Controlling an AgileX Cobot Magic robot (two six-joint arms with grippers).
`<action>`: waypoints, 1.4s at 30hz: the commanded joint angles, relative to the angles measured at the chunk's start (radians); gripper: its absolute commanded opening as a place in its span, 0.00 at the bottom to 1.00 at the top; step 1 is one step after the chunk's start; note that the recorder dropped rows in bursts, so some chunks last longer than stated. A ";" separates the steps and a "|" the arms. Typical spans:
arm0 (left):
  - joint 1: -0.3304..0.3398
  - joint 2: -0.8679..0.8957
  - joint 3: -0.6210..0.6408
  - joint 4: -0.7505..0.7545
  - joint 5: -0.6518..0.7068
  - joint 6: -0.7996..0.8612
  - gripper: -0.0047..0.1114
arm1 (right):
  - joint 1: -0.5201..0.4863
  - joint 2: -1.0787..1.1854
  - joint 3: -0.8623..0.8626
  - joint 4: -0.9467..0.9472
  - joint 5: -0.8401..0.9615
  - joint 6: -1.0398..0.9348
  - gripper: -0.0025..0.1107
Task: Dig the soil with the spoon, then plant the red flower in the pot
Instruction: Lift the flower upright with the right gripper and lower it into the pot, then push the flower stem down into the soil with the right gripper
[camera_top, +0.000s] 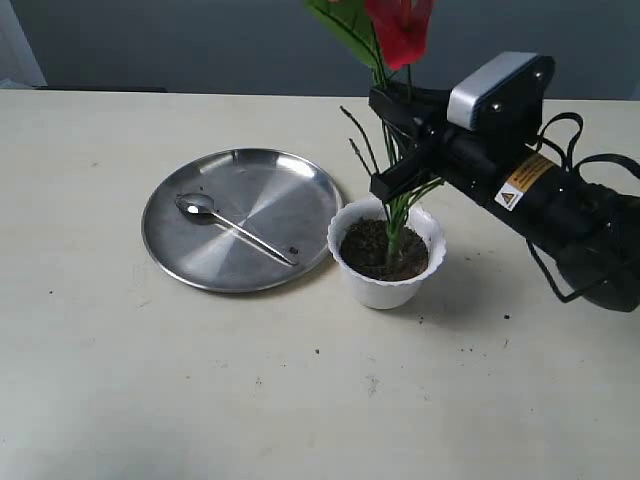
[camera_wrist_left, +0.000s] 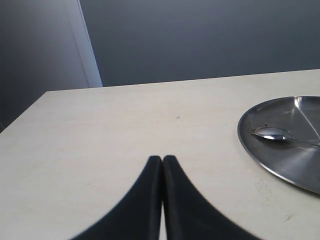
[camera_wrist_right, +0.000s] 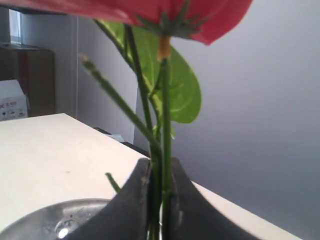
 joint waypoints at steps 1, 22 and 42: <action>-0.006 -0.005 -0.004 0.002 -0.005 -0.004 0.04 | -0.001 0.042 -0.011 0.034 -0.025 -0.052 0.02; -0.006 -0.005 -0.004 0.002 -0.005 -0.004 0.04 | -0.001 0.098 -0.016 0.010 0.163 -0.039 0.02; -0.006 -0.005 -0.004 0.002 -0.005 -0.004 0.04 | 0.041 0.098 -0.016 -0.066 0.204 -0.020 0.02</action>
